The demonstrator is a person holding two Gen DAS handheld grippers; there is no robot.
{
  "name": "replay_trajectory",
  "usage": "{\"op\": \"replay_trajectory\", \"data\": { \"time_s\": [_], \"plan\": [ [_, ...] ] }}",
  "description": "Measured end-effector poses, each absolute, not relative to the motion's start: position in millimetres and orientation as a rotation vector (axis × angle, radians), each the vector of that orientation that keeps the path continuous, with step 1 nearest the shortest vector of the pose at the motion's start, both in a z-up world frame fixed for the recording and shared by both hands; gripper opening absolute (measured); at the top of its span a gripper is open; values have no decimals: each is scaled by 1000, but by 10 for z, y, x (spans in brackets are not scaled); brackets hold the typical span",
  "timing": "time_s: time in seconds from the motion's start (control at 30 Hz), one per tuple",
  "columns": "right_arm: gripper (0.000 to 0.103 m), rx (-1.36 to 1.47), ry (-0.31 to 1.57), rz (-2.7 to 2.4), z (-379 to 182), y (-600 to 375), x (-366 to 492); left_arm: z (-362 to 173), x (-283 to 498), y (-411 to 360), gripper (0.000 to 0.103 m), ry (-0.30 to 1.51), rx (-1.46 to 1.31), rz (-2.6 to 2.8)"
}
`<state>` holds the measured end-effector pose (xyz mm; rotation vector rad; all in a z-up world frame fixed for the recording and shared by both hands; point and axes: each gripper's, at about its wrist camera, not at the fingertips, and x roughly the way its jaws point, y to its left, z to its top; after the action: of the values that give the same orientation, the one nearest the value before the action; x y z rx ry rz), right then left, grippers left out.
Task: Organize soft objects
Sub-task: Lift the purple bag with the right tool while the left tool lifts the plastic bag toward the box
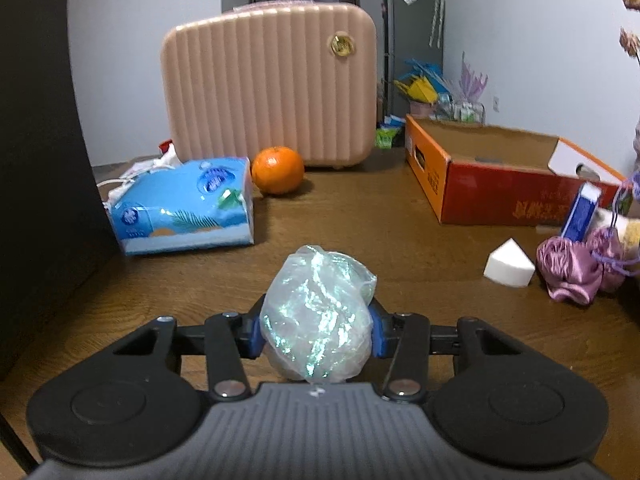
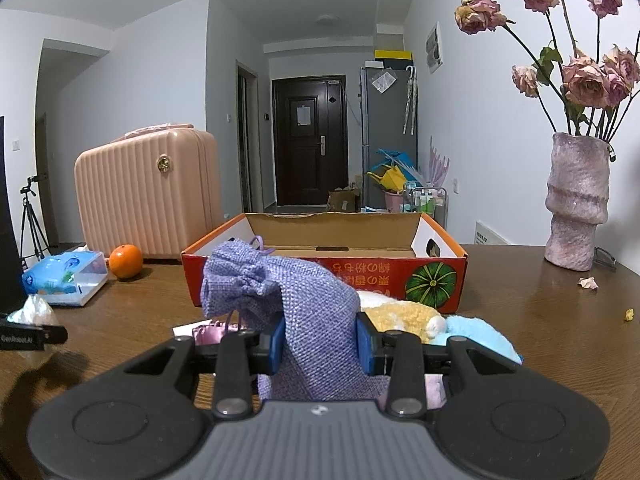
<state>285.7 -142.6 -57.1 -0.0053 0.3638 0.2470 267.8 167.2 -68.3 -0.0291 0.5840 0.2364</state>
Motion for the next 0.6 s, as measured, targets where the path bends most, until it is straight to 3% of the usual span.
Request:
{"op": "replay_trajectory", "data": {
  "time_s": [0.6],
  "plan": [
    [35, 25, 289, 274, -427, -1480, 2710, -432, 2513, 1406, 48, 488, -135, 237]
  ]
}}
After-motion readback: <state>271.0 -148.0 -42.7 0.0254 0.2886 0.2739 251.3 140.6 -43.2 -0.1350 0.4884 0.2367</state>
